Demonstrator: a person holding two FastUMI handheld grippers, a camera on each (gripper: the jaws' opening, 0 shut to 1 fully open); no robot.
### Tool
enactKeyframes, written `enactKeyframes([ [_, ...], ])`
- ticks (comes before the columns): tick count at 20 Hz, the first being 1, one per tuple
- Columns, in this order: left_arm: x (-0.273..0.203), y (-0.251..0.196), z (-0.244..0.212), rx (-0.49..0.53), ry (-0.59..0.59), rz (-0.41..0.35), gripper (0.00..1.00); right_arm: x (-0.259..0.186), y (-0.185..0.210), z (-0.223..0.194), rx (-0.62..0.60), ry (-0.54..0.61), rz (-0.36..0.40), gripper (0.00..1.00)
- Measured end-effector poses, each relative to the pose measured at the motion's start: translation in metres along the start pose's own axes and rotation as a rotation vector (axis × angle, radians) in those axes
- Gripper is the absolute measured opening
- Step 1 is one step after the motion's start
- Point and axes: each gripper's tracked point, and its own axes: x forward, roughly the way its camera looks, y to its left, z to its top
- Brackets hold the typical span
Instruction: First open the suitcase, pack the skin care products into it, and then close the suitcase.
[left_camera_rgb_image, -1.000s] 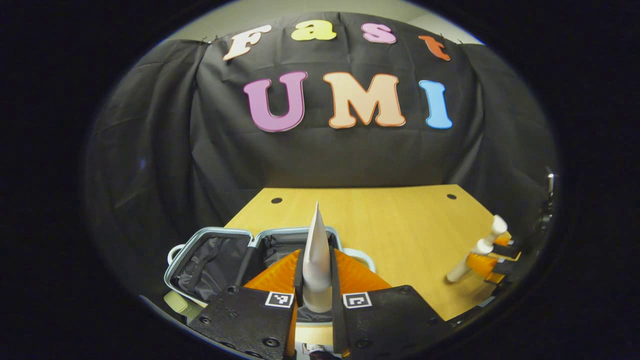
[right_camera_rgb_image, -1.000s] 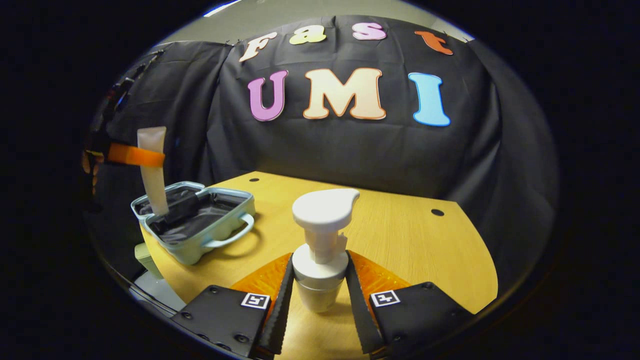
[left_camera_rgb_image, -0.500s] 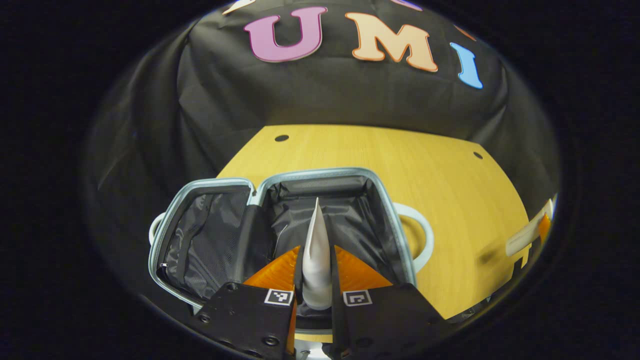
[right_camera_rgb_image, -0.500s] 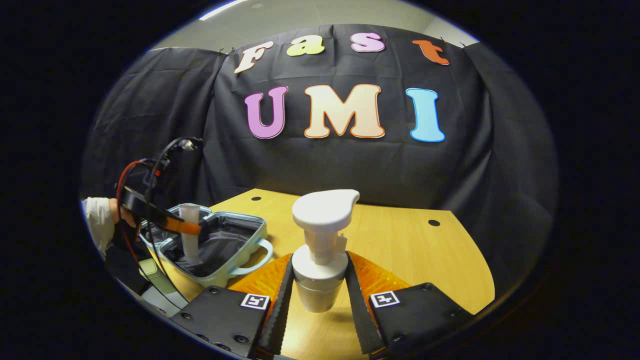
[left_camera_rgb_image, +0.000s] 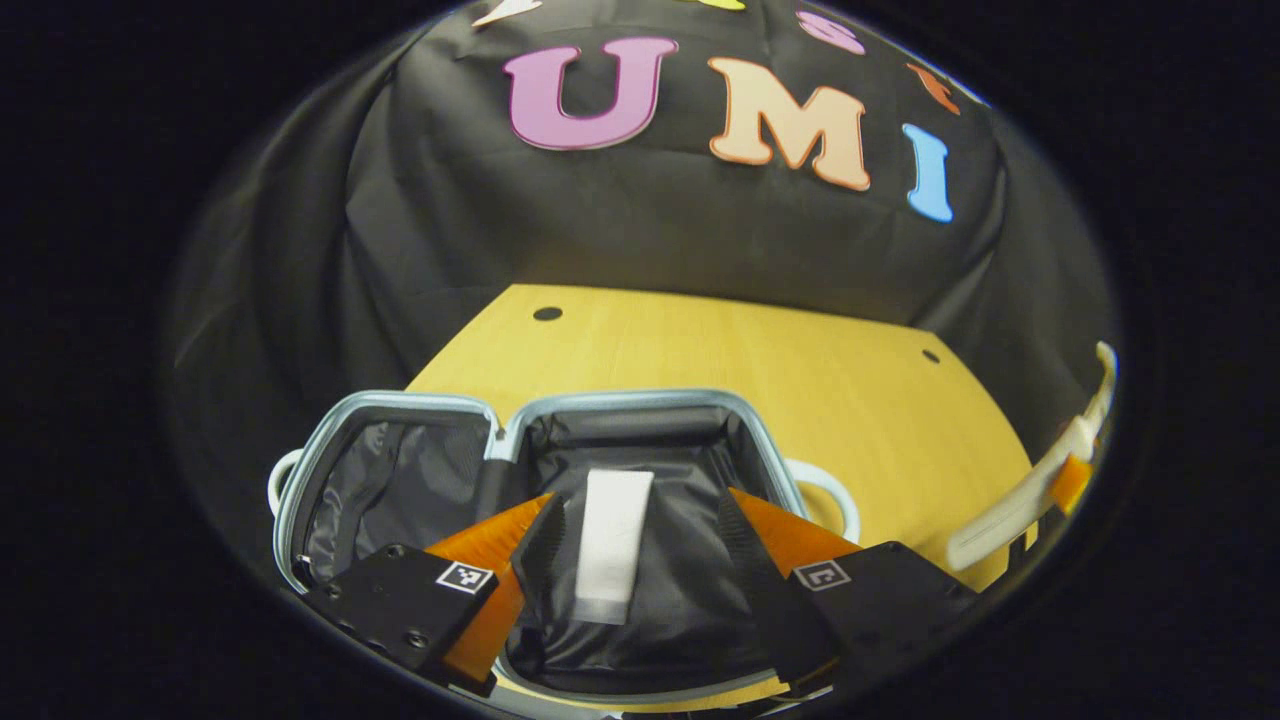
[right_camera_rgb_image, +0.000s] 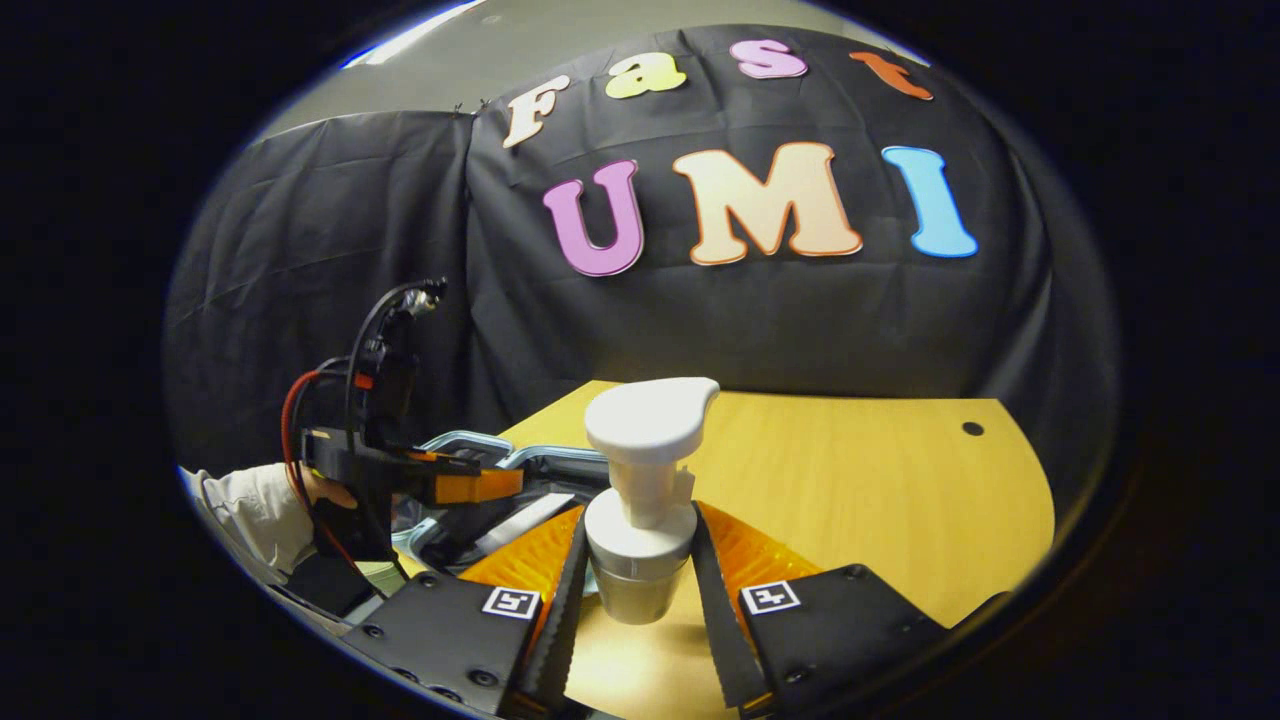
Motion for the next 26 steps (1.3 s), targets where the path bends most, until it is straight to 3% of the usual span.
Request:
enactKeyframes([
  [6,-0.040,0.090,0.027,-0.022,-0.087,0.080,0.93,0.058,0.075,-0.023,0.017,0.102,0.088,0.59],
  [12,-0.076,0.208,0.024,-0.074,-0.088,0.188,0.95,0.096,0.108,-0.034,0.018,0.129,0.027,0.58],
  [13,-0.078,0.224,0.022,-0.085,-0.085,0.202,0.95,0.098,0.114,-0.032,0.015,0.123,0.019,0.67],
  [14,-0.081,0.239,0.018,-0.095,-0.081,0.217,0.95,0.102,0.119,-0.031,0.011,0.121,0.016,0.83],
  [16,-0.085,0.267,0.013,-0.118,-0.074,0.243,0.95,0.111,0.124,-0.027,0.002,0.114,-0.005,0.99],
  [21,-0.086,0.325,-0.001,-0.161,-0.043,0.297,0.95,0.128,0.124,-0.011,-0.086,0.061,-0.083,0.98],
  [26,-0.080,0.344,-0.008,-0.166,-0.028,0.316,0.95,0.145,0.121,0.018,-0.130,0.004,-0.112,0.98],
])
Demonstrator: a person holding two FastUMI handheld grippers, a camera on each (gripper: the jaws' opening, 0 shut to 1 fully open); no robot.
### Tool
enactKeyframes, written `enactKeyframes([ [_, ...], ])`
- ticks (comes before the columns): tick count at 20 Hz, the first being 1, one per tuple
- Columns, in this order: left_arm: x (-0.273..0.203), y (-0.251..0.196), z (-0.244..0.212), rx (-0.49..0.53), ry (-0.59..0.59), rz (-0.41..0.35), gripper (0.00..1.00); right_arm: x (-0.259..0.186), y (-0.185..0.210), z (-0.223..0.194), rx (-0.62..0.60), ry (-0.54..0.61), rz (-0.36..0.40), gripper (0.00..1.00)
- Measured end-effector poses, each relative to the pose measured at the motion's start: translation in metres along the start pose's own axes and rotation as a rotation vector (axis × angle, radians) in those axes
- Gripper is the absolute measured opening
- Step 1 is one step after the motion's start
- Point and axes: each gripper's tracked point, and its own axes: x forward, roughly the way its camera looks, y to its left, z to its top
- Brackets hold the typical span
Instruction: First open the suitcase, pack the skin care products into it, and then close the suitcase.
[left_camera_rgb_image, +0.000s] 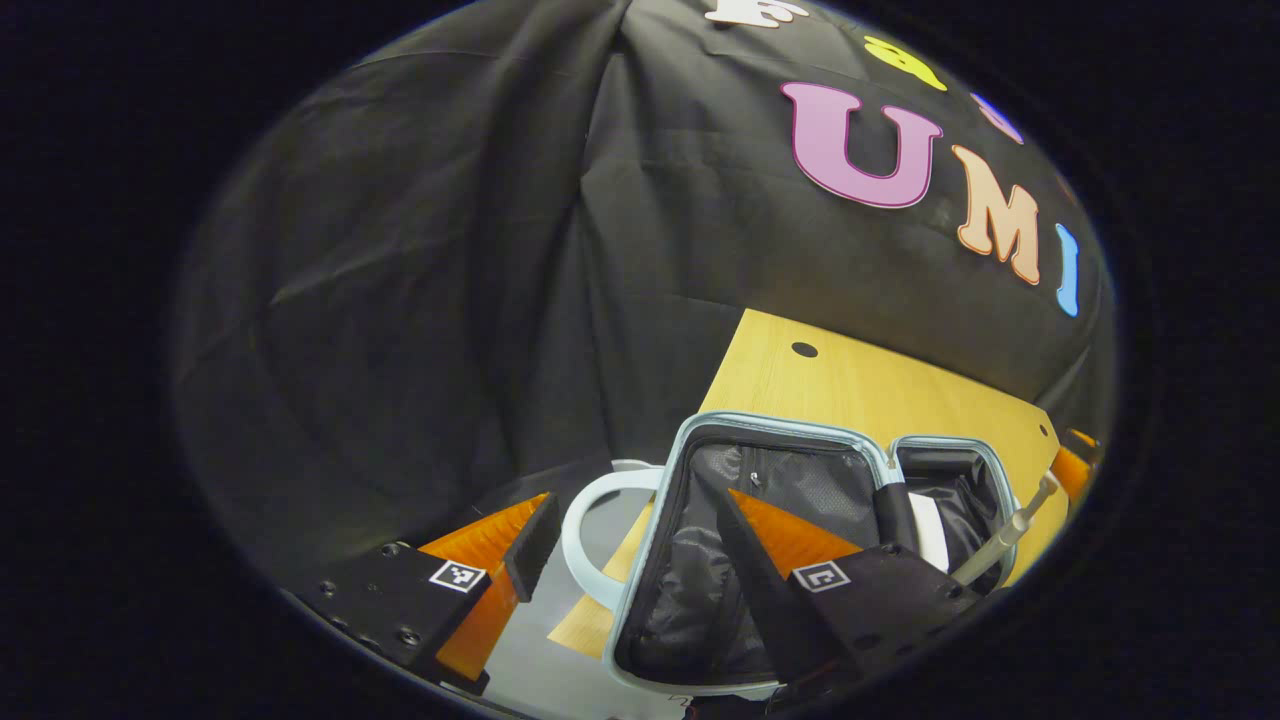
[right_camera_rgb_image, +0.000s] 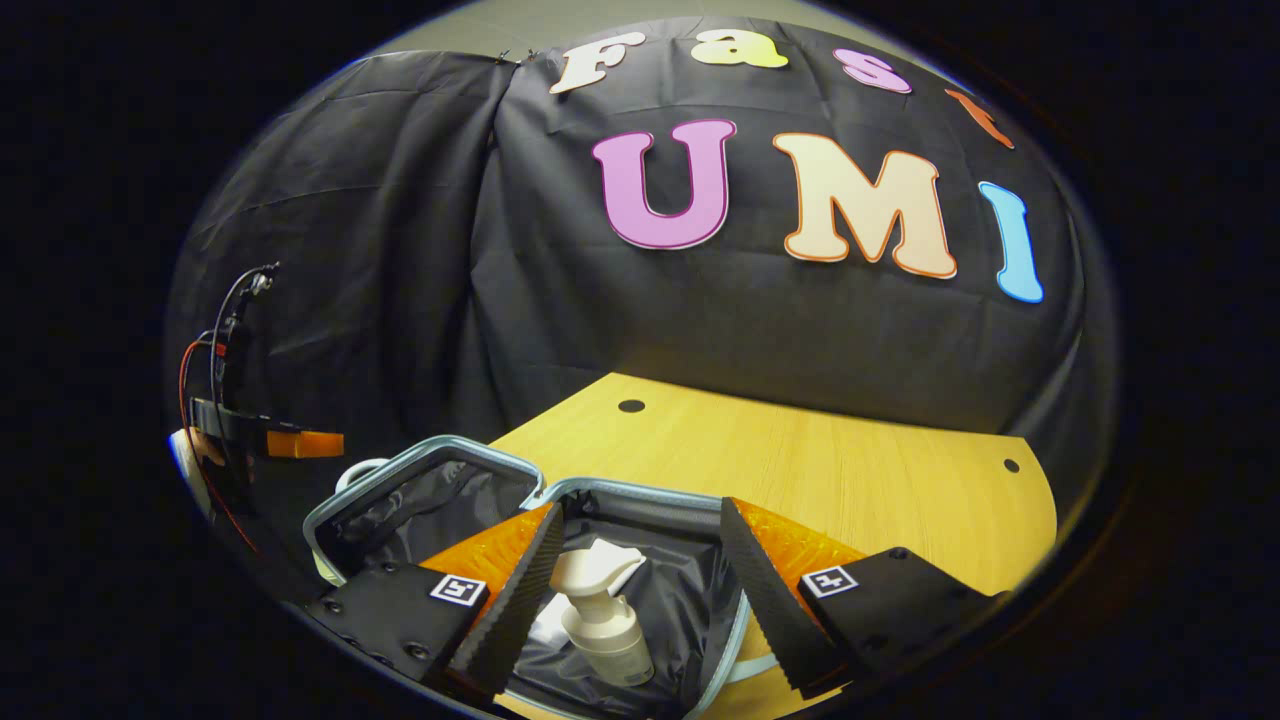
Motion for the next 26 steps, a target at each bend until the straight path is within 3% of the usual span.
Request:
enactKeyframes([
  [5,0.016,0.017,-0.014,-0.015,0.054,0.024,0.95,-0.004,-0.006,0.028,0.008,-0.070,-0.019,0.98],
  [11,0.055,0.052,-0.051,-0.050,0.190,0.073,0.95,-0.004,-0.019,0.033,0.023,-0.068,-0.060,0.98],
  [17,0.094,0.067,-0.089,-0.077,0.325,0.055,0.92,-0.010,-0.039,0.035,0.021,-0.063,-0.127,0.98],
  [19,0.099,0.062,-0.091,-0.102,0.348,0.004,0.79,-0.013,-0.044,0.038,0.020,-0.067,-0.143,0.98],
  [20,0.106,0.050,-0.094,-0.121,0.356,-0.036,0.65,-0.014,-0.046,0.037,0.020,-0.066,-0.147,0.96],
  [22,0.104,0.045,-0.096,-0.105,0.390,-0.020,0.13,-0.016,-0.052,0.042,0.014,-0.079,-0.156,0.98],
  [26,0.084,0.032,-0.057,-0.112,0.316,-0.062,0.04,-0.020,-0.057,0.044,-0.002,-0.092,-0.149,0.96],
])
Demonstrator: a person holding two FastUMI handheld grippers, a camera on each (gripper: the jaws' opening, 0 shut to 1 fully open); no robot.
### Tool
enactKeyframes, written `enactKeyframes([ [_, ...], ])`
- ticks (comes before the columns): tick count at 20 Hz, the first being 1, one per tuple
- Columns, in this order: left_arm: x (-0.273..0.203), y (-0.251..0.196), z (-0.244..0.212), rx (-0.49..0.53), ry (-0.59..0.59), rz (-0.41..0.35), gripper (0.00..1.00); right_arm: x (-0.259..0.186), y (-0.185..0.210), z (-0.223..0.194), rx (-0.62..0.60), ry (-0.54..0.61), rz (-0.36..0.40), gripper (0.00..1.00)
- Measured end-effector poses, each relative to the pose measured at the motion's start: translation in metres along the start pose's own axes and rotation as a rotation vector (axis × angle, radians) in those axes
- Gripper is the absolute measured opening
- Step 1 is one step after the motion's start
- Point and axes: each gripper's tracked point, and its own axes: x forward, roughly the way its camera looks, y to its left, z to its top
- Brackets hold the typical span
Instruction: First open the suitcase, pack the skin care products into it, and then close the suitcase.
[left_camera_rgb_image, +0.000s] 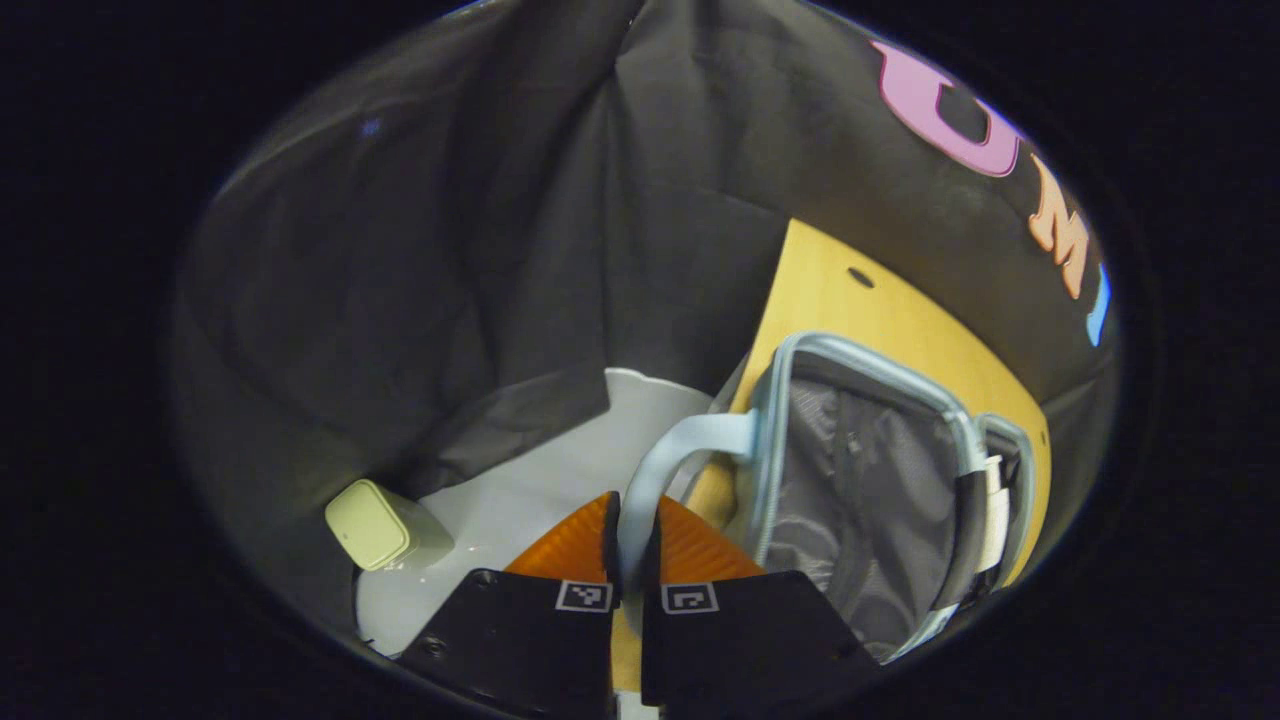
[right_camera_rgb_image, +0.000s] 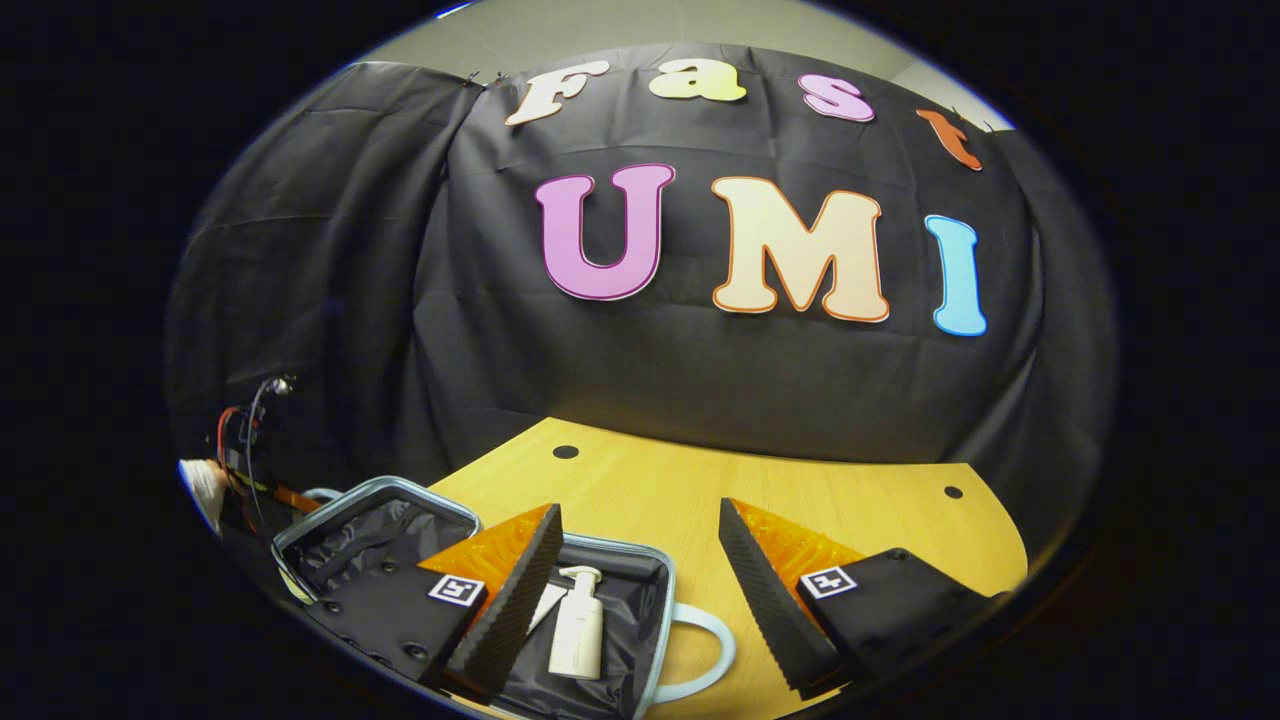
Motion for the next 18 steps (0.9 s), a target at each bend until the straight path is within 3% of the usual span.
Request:
enactKeyframes([
  [7,-0.086,-0.057,0.060,0.099,-0.125,-0.031,0.03,-0.011,-0.021,0.006,0.015,-0.040,0.055,0.99],
  [18,-0.188,-0.209,0.092,0.254,-0.295,-0.131,0.02,-0.057,-0.096,0.015,0.034,-0.091,0.080,0.99],
])
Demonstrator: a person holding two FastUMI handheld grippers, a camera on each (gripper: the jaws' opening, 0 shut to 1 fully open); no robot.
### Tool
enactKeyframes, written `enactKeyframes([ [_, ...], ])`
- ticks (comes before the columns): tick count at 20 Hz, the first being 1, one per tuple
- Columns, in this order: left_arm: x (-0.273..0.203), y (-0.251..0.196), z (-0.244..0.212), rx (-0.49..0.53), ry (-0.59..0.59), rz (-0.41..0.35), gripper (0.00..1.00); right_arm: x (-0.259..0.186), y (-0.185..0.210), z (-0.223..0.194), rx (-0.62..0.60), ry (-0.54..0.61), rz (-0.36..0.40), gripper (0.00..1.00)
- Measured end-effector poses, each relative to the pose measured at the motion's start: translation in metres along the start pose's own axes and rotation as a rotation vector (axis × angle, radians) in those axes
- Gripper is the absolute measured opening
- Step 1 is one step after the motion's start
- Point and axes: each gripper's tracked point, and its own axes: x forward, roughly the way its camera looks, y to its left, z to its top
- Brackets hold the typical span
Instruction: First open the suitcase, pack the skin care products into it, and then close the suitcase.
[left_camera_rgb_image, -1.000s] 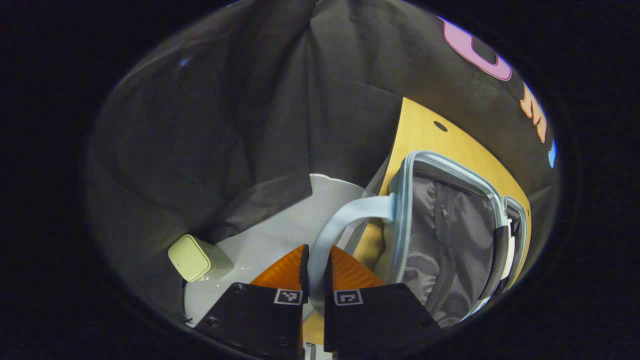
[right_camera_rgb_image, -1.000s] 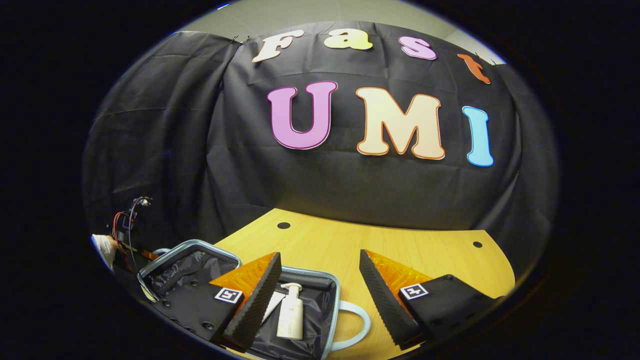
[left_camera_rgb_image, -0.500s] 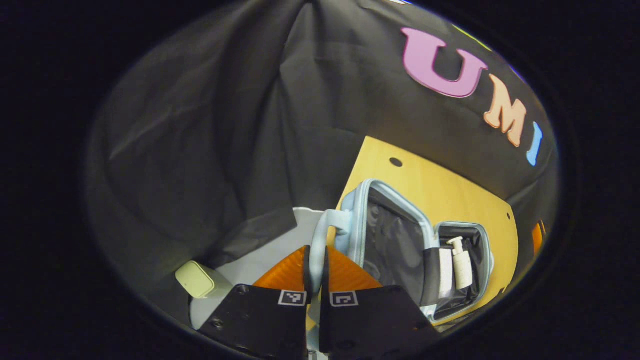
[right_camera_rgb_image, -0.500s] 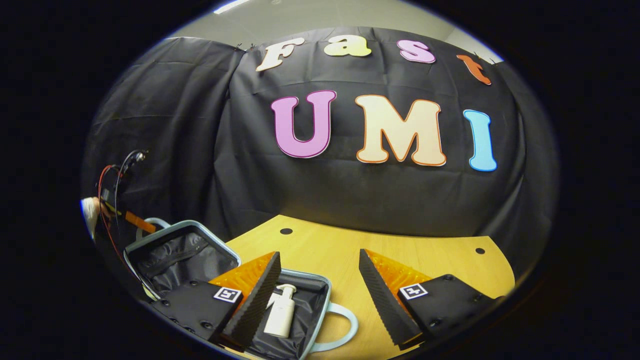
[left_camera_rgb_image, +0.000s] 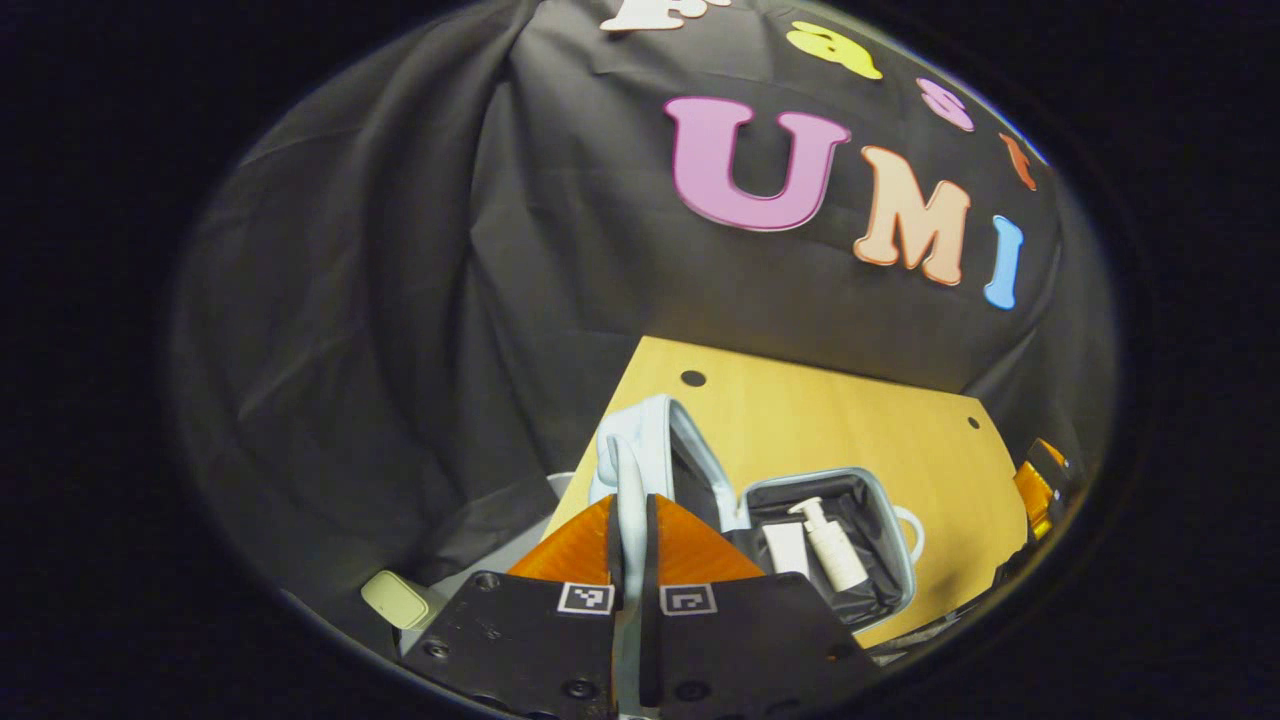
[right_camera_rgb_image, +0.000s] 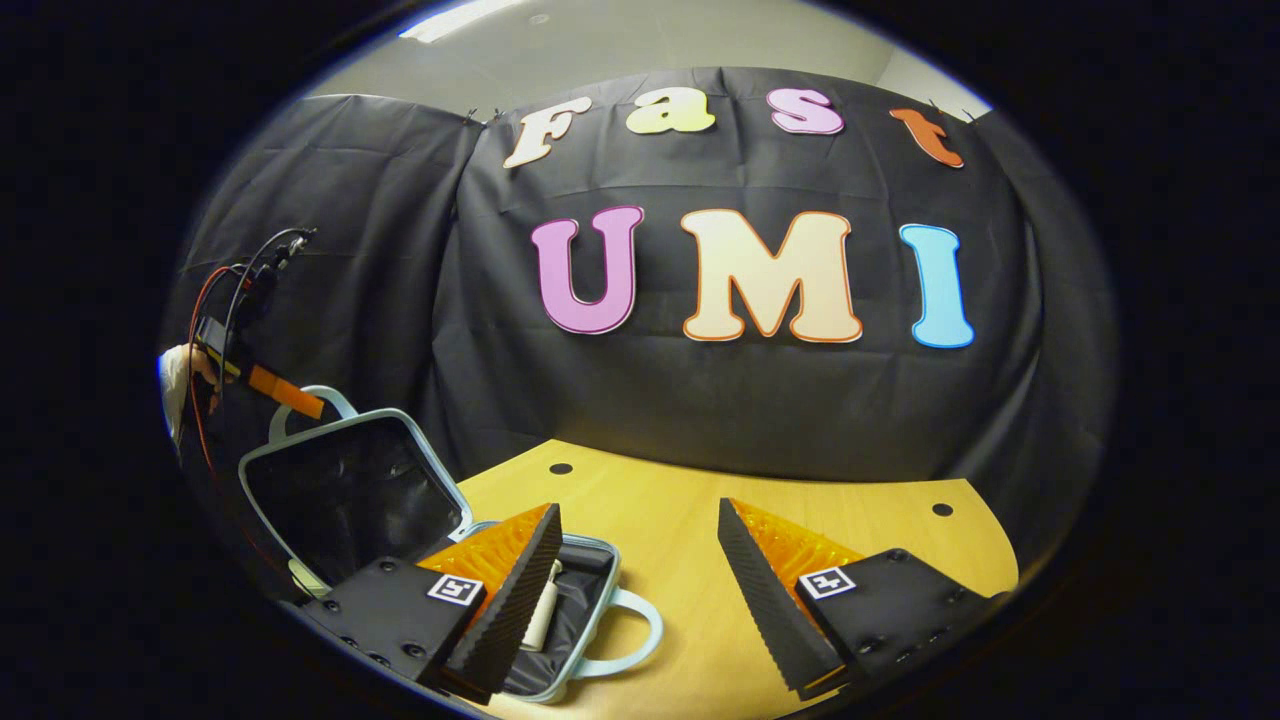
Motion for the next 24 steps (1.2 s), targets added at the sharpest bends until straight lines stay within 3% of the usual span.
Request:
enactKeyframes([
  [7,-0.013,-0.126,0.022,-0.016,-0.069,-0.214,0.03,-0.038,-0.047,0.013,-0.005,-0.044,-0.043,0.98],
  [14,-0.002,-0.228,-0.003,0.025,-0.019,-0.372,0.03,-0.066,-0.090,0.009,0.011,-0.054,-0.100,0.98],
  [20,0.018,-0.293,-0.047,0.055,0.052,-0.456,0.03,-0.087,-0.122,0.006,0.008,-0.051,-0.155,0.98],
  [24,0.033,-0.312,-0.077,0.105,0.116,-0.452,0.04,-0.099,-0.140,0.004,0.002,-0.046,-0.186,0.98],
])
